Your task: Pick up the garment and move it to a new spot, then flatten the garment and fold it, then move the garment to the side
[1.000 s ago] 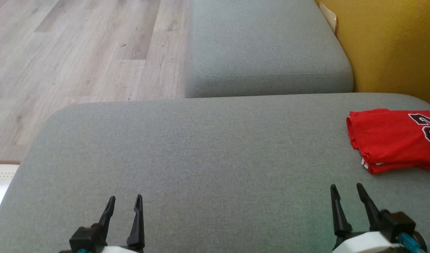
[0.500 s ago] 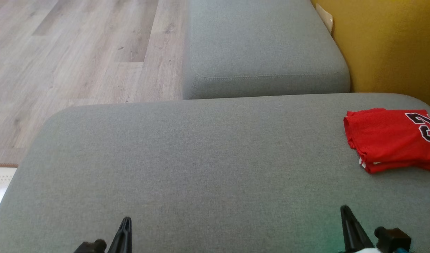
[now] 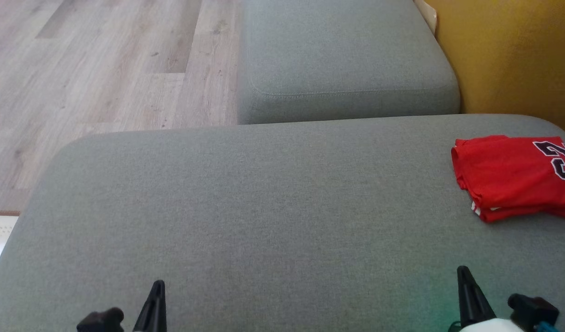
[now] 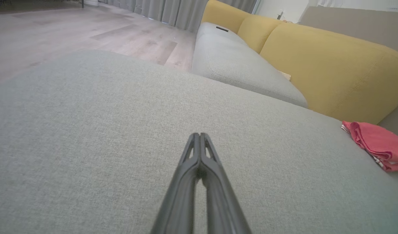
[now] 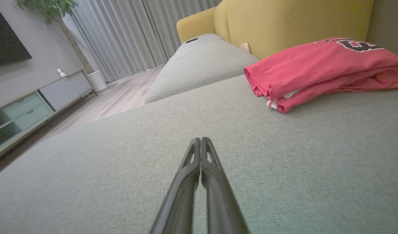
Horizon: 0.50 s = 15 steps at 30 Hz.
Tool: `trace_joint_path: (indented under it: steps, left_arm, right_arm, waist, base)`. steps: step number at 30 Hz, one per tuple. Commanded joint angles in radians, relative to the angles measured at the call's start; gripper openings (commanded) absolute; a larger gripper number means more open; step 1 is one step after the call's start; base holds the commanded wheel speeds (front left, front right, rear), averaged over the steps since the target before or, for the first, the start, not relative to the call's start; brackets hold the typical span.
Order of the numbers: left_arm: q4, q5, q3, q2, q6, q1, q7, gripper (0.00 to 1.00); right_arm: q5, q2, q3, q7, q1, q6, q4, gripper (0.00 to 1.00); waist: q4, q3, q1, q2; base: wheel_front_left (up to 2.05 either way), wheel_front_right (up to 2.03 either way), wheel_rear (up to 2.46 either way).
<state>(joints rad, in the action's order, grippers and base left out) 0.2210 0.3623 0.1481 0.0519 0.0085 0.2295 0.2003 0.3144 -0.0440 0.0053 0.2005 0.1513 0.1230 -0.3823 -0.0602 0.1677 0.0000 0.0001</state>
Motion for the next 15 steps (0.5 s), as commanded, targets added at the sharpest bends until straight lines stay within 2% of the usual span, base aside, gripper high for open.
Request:
trace_joint_path:
  steps: [1, 15]
  left_arm:
    - [-0.030, 0.022, -0.016, 0.000, -0.005, -0.060, -0.005, 0.00]
    - [-0.023, 0.181, -0.048, 0.000, -0.022, -0.096, -0.045, 0.00]
  right_arm:
    - [0.025, -0.002, -0.005, -0.004, -0.061, 0.002, 0.039, 0.00]
    - [0.191, -0.002, -0.019, -0.044, -0.086, 0.003, 0.053, 0.00]
  waist:
    - [0.001, -0.001, 0.0000, -0.0001]
    - [0.008, -0.024, 0.0000, -0.0001]
  base:
    - [0.00, 0.00, 0.00]
    - [0.00, 0.00, 0.00]
